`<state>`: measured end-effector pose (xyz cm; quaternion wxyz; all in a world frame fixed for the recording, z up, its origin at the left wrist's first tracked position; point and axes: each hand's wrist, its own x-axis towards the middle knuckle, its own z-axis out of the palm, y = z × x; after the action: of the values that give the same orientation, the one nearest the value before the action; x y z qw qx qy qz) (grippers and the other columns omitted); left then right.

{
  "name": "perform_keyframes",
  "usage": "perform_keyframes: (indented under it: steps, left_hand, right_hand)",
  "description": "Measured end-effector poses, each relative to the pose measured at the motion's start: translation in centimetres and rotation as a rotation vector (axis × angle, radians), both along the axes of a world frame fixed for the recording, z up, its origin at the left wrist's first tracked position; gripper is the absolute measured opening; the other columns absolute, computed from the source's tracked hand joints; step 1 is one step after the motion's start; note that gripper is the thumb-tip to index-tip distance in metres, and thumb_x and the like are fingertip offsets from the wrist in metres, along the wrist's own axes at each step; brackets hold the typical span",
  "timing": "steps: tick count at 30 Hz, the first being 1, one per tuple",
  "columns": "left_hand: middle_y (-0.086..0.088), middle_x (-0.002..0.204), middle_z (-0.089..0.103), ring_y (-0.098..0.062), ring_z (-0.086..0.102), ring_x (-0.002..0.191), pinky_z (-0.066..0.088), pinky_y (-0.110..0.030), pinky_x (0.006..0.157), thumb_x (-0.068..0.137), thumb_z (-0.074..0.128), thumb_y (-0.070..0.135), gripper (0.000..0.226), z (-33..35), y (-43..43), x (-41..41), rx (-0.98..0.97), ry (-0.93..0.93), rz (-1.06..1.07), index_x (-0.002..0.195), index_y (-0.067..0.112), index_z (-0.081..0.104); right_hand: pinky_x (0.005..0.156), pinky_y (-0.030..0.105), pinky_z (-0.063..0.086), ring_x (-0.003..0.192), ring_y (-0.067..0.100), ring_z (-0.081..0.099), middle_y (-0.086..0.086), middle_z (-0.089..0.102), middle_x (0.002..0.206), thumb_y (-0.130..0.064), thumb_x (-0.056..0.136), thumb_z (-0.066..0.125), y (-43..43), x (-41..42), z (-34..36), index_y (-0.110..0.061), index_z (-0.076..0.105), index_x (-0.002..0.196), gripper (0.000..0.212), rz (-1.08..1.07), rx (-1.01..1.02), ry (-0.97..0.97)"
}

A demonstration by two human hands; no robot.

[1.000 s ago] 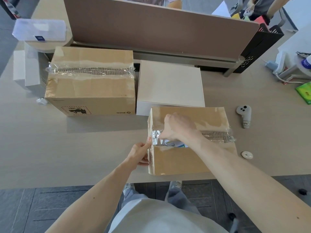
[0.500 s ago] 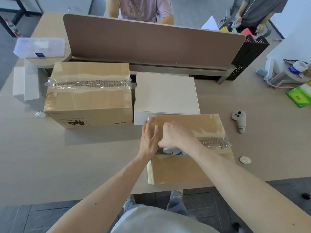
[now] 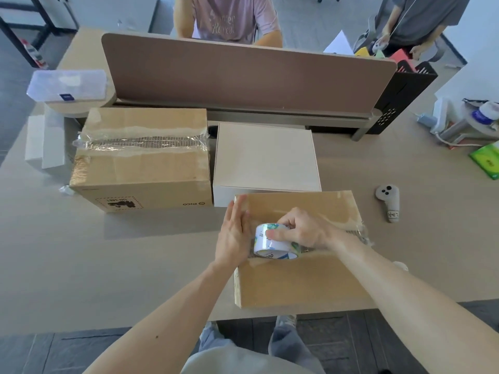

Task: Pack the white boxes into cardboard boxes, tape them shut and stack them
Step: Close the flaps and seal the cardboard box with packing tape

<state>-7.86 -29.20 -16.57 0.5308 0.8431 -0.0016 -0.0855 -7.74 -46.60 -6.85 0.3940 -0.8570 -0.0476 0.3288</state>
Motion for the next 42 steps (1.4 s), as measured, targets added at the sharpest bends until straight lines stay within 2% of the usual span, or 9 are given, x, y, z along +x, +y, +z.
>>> perform_keyframes:
  steps: [4, 11, 17, 21, 24, 27, 29, 34, 42]
  left_hand:
    - [0.012, 0.136, 0.047, -0.013, 0.051, 0.111, 0.048, -0.037, 0.082, 0.106, 0.031, 0.028, 0.041, -0.6, 0.1, 0.1, 0.093, -0.009, 0.007, 0.145, 0.040, 0.033]
    - [0.009, 0.139, 0.050, -0.017, 0.051, 0.119, 0.039, -0.031, 0.082, 0.108, 0.028, 0.035, 0.041, -0.7, -0.2, -0.1, 0.229, -0.051, 0.018, 0.148, 0.039, 0.032]
    - [0.012, 0.130, 0.049, -0.022, 0.055, 0.112, 0.051, -0.044, 0.083, 0.107, 0.027, 0.034, 0.034, -0.1, -0.5, -0.4, 0.379, -0.073, 0.032, 0.139, 0.043, 0.035]
    - [-0.001, 0.159, 0.033, -0.026, 0.022, 0.151, 0.021, -0.055, 0.117, 0.104, 0.021, 0.039, 0.045, -0.2, -1.1, -0.3, 0.626, -0.156, 0.048, 0.135, 0.026, 0.051]
    - [0.008, 0.148, 0.050, -0.004, 0.026, 0.148, 0.012, -0.050, 0.122, 0.097, 0.030, 0.036, 0.048, 0.9, -1.6, -1.4, 0.383, -0.222, -0.068, 0.131, 0.021, 0.060]
    - [0.024, 0.146, 0.042, 0.004, 0.024, 0.145, -0.004, -0.040, 0.122, 0.081, 0.046, 0.043, 0.061, 1.8, -1.2, -3.1, 0.203, -0.129, -0.330, 0.142, 0.035, 0.044]
    - [0.024, 0.157, 0.025, 0.001, 0.011, 0.151, -0.010, -0.034, 0.120, 0.071, 0.050, 0.055, 0.085, 1.6, -0.2, -3.6, 0.253, -0.110, -0.355, 0.151, 0.035, 0.029]
    - [0.018, 0.164, 0.005, 0.005, -0.006, 0.149, -0.001, -0.045, 0.125, 0.072, 0.050, 0.077, 0.103, 0.8, -1.3, -4.4, 0.632, -0.105, -0.232, 0.156, 0.024, 0.022]
    - [0.019, 0.166, 0.003, -0.001, -0.002, 0.152, 0.014, -0.043, 0.125, 0.076, 0.044, 0.078, 0.099, 0.3, -3.3, -5.0, 0.749, -0.080, -0.068, 0.157, 0.028, 0.016]
  right_hand:
    - [0.053, 0.030, 0.025, 0.052, 0.019, 0.035, 0.008, 0.050, 0.056, -0.075, 0.070, 0.066, -1.7, -1.0, -1.8, -0.004, 0.055, 0.057, 0.073, -0.020, 0.090, 0.071]
    - [0.049, 0.027, 0.020, 0.049, 0.014, 0.025, -0.006, 0.027, 0.049, -0.070, 0.068, 0.066, -4.6, -0.8, -0.6, -0.019, 0.025, 0.050, 0.068, -0.002, 0.010, -0.092]
    - [0.047, 0.022, 0.023, 0.047, 0.011, 0.031, -0.009, 0.034, 0.049, -0.074, 0.065, 0.061, -6.8, -1.6, -0.8, -0.017, 0.036, 0.051, 0.063, 0.013, 0.001, -0.160]
    - [0.050, 0.029, 0.021, 0.049, 0.013, 0.028, -0.008, 0.029, 0.049, -0.061, 0.076, 0.066, -7.1, -1.6, -2.2, -0.013, 0.035, 0.054, 0.061, -0.011, 0.079, -0.203]
    - [0.051, 0.030, 0.022, 0.048, 0.014, 0.029, -0.008, 0.031, 0.048, -0.057, 0.081, 0.069, -7.4, -1.5, -2.3, -0.014, 0.034, 0.054, 0.062, -0.007, 0.123, -0.194]
    - [0.054, 0.030, 0.026, 0.049, 0.017, 0.035, -0.002, 0.037, 0.049, -0.068, 0.077, 0.067, -7.7, -1.3, -2.5, -0.010, 0.036, 0.052, 0.070, 0.029, 0.193, -0.143]
    - [0.053, 0.029, 0.027, 0.051, 0.017, 0.035, 0.002, 0.039, 0.052, -0.073, 0.074, 0.064, -8.1, -1.3, -2.7, -0.004, 0.038, 0.054, 0.077, 0.051, 0.237, -0.102]
    - [0.058, 0.034, 0.025, 0.055, 0.018, 0.033, 0.001, 0.040, 0.057, -0.078, 0.073, 0.060, -9.5, -1.1, -3.1, -0.009, 0.043, 0.055, 0.073, 0.126, 0.245, -0.061]
    - [0.048, 0.024, 0.026, 0.046, 0.010, 0.033, -0.005, 0.038, 0.050, -0.048, 0.089, 0.066, -7.8, 0.0, 0.5, -0.012, 0.047, 0.056, 0.052, 0.243, 0.213, -0.225]
